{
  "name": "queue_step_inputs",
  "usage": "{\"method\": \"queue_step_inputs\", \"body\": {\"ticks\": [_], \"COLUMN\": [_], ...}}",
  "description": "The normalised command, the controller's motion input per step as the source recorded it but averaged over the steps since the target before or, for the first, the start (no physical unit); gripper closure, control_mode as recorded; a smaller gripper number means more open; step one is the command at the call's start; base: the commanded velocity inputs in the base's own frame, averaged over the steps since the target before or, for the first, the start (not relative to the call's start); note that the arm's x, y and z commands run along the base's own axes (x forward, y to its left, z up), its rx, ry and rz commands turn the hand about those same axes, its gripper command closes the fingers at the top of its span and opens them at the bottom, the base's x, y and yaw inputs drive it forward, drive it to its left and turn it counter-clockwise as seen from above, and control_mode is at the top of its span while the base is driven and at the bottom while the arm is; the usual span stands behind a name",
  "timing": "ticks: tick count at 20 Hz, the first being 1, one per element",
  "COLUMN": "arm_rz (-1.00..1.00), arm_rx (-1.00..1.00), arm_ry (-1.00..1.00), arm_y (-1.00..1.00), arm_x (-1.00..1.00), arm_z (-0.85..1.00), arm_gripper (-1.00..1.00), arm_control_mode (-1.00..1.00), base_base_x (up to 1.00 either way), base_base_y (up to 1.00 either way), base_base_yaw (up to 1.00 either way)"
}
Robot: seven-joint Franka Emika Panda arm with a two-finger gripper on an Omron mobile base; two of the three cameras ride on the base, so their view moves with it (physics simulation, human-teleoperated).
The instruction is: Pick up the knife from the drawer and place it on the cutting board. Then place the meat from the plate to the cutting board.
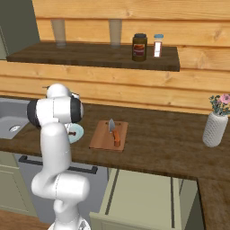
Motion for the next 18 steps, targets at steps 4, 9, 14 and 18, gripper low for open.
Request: {"method": "queue_step_inputs", "body": {"ticks": [4, 9, 14, 18], "arm_rz": [-0.01, -0.06, -0.26, -0.42], "arm_rx": [0.0, -0.05, -0.16, -0.08], "arm_ry": [0.0, 0.0, 0.01, 0.19], "arm_y": [0.0, -0.55, -0.89, -0.92], "arm_x": [-0.21, -0.42, -0.11, 0.0], "arm_z": [0.04, 0.26, 0.41, 0.22], "arm_gripper": [1.0, 1.0, 1.0, 1.0], "arm_control_mode": [-1.0, -1.0, -1.0, -1.0], "base_base_x": [0.0, 0.0, 0.0, 0.0], "base_base_y": [0.0, 0.0, 0.0, 0.0], "base_base_yaw": [0.0, 0.0, 0.0, 0.0]}}
